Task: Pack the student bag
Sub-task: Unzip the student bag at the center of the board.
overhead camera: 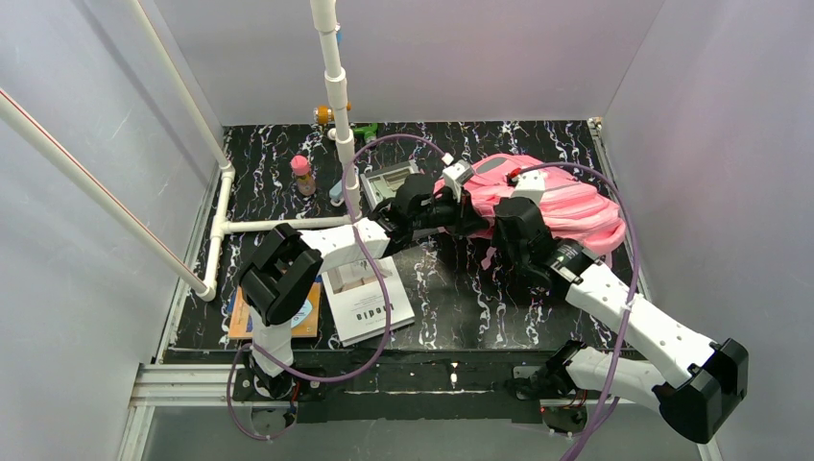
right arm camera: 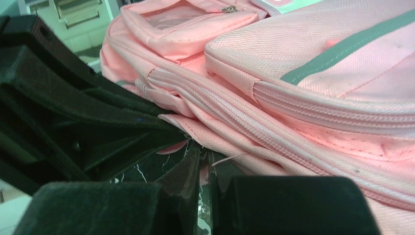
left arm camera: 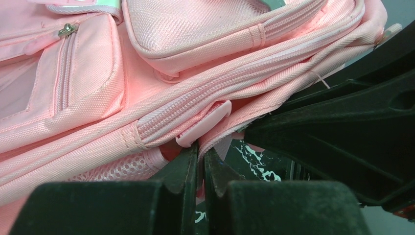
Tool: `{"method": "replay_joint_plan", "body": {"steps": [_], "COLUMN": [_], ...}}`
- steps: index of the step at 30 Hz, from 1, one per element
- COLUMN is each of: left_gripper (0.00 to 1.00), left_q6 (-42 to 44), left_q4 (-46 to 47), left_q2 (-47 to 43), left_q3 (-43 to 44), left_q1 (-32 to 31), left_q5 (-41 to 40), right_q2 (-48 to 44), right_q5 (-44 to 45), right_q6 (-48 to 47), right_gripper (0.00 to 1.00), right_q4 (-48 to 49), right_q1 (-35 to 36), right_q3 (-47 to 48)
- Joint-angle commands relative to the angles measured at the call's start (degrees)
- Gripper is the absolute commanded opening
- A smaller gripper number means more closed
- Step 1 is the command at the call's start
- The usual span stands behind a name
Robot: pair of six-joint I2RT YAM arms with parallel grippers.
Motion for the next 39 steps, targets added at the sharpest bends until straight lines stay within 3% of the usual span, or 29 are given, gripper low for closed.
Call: {"method": "replay_joint_plan", "body": {"steps": [1, 4, 13, 15, 19, 22, 31, 36, 37, 39], "left_gripper": [0.00, 0.00, 0.00, 0.00, 0.00, 0.00, 0.00, 0.00, 0.07, 0.32], "left_q6": [-2.83, -2.33, -3.13, -3.58, -2.28, -0.44, 4.60, 6.76, 6.62, 7.58], "left_q4": [-1.32, -1.46, -1.49, -1.49, -2.07, -3.52, -4.88, -6.46, -6.86, -7.38], "left_q2": [-1.75, -1.20, -0.49, -0.35, -0.39, 0.24, 1.09, -1.05, -1.98, -4.99], "left_q3": [2.26, 2.17, 2.01, 2.13, 2.25, 3.19, 3.98, 3.03, 2.65, 1.03], "left_q1": [3.39, 3.87, 3.80, 3.84, 3.91, 4.08, 4.15, 4.29, 4.19, 3.90], "left_q5": [7.12, 7.84, 10.19, 9.53, 7.42, 6.36, 9.64, 15.15, 15.74, 15.38], "right_q2": [-0.71, -0.88, -1.54, -0.96, -0.37, -3.98, -17.52, -18.81, -18.76, -18.32], "right_q5": [-0.10, -1.30, -1.76, 1.84, 10.79, 12.67, 3.62, -5.78, -7.35, -9.58], "right_q6": [-9.46, -12.41, -15.93, -14.23, -8.94, -7.84, -7.80, -11.31, -11.36, -11.03], "right_gripper": [0.10, 0.01, 0.01, 0.01, 0.01, 0.01, 0.01, 0.01, 0.01, 0.01], "right_q4": [-6.32, -7.95, -5.53, -6.67, -20.92, -31.22, -40.45, -35.51, -34.22, -32.61], "right_q1": [-2.41, -2.41, -2.52, -2.50, -2.54, -2.49, -2.49, -2.52, -2.50, -2.49], "right_q3": [4.63, 4.75, 4.18, 4.65, 10.88, 14.65, 20.98, 20.18, 19.77, 19.50]}}
